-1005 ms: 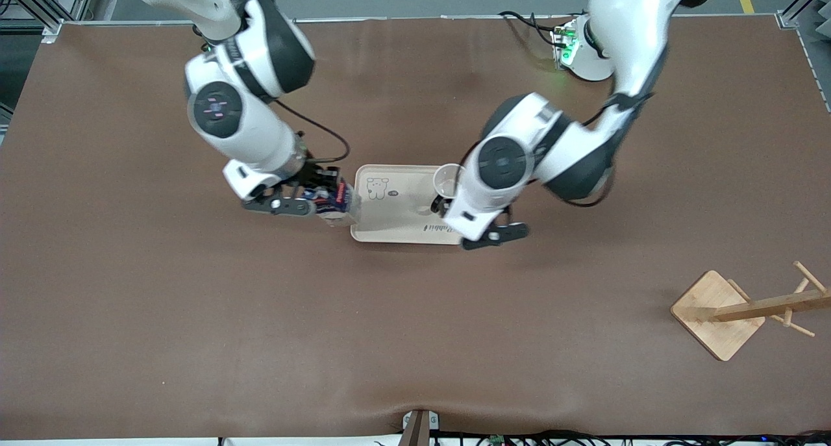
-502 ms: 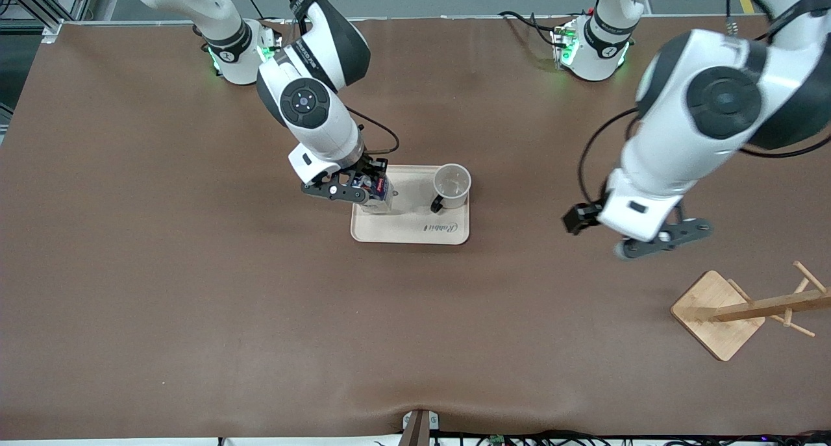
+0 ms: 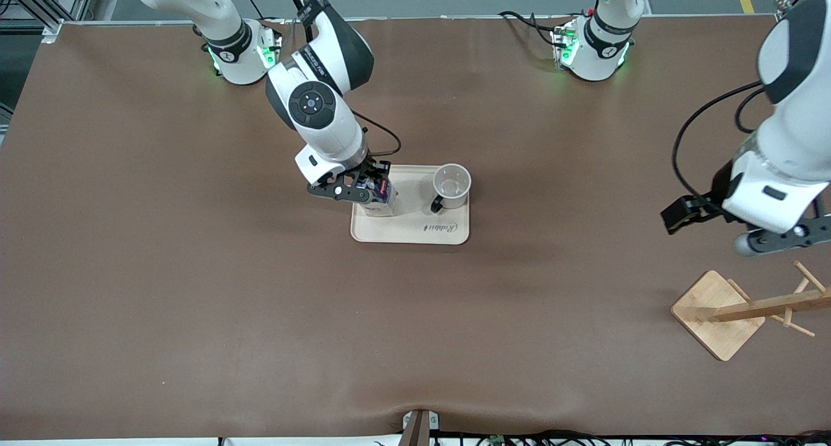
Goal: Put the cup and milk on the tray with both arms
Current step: 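Release the mug and withdraw the left gripper while the right gripper carries the milk, then lower the blue milk carton onto the tray beside the mug with the right gripper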
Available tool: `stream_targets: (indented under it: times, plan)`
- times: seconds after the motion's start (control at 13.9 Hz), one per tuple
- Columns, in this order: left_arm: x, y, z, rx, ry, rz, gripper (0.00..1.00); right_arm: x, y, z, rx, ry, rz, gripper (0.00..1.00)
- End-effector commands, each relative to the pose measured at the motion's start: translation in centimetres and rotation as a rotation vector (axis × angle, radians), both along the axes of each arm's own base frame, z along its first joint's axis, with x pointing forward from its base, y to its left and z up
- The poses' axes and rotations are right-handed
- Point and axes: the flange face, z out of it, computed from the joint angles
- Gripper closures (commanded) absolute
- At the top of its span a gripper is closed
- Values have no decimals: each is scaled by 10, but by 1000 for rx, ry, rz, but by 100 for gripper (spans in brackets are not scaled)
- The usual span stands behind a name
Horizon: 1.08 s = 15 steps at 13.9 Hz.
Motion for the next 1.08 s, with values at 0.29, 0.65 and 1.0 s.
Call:
stream_targets:
  times: [0.29,0.65,1.0]
  plan:
    - [-22,-3,19,41,12,-25,0,-4,1,13,-58,10,33,0]
    - [-23,-6,21,40,7,-31,0,19,8,90,-28,-36,-36,0]
    - [-23,-8,23,31,6,-30,0,44,-16,144,-1,-46,-108,0]
